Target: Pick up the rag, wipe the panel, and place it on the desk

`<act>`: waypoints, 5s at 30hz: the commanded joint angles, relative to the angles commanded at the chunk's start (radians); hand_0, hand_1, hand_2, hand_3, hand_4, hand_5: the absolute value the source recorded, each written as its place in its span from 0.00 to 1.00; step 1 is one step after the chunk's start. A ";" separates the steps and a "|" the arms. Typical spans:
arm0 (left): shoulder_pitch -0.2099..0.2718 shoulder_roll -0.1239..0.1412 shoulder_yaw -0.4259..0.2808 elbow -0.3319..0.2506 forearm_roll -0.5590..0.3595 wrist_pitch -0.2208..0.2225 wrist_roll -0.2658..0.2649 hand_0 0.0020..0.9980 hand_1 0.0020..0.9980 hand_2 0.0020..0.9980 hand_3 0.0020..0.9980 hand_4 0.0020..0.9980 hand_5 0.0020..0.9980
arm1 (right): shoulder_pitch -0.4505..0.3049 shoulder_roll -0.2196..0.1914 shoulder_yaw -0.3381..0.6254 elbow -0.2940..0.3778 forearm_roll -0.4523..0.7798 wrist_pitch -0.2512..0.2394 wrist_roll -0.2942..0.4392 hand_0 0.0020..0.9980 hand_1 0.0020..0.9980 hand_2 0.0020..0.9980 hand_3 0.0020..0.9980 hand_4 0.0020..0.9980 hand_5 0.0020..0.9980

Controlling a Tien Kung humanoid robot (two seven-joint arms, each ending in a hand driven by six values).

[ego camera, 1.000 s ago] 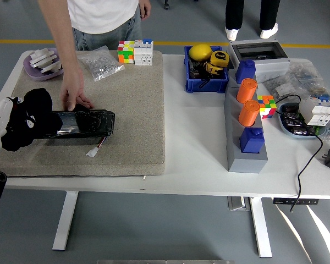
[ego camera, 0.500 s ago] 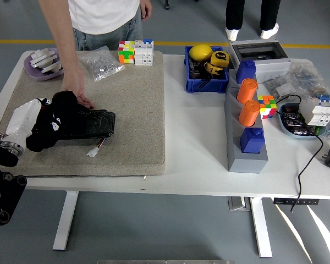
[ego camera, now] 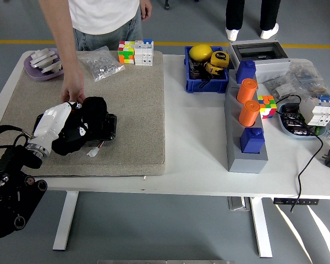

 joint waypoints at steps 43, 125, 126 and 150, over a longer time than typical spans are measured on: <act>0.020 -0.002 -0.130 0.016 0.026 -0.005 0.013 0.30 0.18 0.54 0.37 0.00 0.00 | 0.000 0.003 -0.012 0.000 0.012 0.001 -0.007 0.76 0.62 0.69 0.64 1.00 0.54; 0.044 0.119 -0.475 0.157 -0.173 -0.054 -0.180 0.75 0.82 0.80 0.80 1.00 0.23 | 0.014 0.003 -0.003 0.000 -0.009 -0.002 -0.023 0.76 0.61 0.69 0.64 1.00 0.54; 0.053 0.120 -0.480 0.137 -0.185 -0.055 -0.182 0.75 0.80 0.79 0.78 1.00 0.44 | 0.013 0.003 -0.004 0.000 -0.009 -0.002 -0.024 0.76 0.61 0.69 0.64 1.00 0.54; 0.214 0.191 -0.480 -0.120 -0.305 -0.078 -0.155 0.75 0.80 0.79 0.77 1.00 0.48 | -0.013 0.000 -0.070 0.000 0.063 -0.008 -0.050 0.78 0.64 0.69 0.64 1.00 0.54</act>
